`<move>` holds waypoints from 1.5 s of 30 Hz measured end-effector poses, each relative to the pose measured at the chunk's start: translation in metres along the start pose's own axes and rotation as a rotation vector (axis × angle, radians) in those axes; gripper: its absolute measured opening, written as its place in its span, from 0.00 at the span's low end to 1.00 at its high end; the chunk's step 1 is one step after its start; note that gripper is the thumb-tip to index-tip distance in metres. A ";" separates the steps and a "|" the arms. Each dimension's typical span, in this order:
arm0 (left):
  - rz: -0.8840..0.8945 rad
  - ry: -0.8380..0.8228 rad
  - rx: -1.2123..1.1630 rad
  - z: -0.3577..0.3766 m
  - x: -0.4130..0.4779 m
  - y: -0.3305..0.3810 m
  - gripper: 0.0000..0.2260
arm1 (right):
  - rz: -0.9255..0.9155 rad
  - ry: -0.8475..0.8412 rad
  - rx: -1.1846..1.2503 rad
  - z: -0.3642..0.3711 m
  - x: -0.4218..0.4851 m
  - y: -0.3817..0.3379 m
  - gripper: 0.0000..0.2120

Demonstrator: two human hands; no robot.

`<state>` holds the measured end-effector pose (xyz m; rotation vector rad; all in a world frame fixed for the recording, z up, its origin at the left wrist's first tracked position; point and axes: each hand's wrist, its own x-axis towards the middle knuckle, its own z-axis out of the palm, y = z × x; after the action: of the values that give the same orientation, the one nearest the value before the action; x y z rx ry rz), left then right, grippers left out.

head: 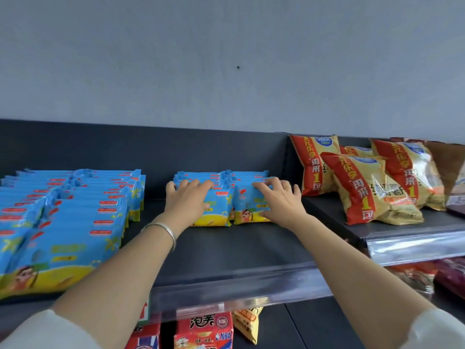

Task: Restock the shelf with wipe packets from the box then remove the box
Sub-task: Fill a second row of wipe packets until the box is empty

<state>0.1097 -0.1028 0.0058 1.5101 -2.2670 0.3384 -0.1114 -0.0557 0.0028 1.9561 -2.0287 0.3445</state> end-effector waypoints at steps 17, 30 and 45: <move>0.099 0.086 -0.003 0.001 -0.006 0.011 0.21 | -0.011 0.085 -0.024 -0.002 -0.009 -0.001 0.33; 0.235 0.200 -0.168 -0.024 -0.042 0.087 0.14 | 0.013 0.293 0.065 -0.024 -0.075 0.007 0.20; 0.541 0.216 -0.271 -0.023 -0.165 0.302 0.10 | 0.147 0.345 0.040 -0.042 -0.298 0.179 0.14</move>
<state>-0.1080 0.1606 -0.0423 0.6787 -2.3925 0.3077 -0.2805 0.2436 -0.0642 1.6355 -1.9512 0.7083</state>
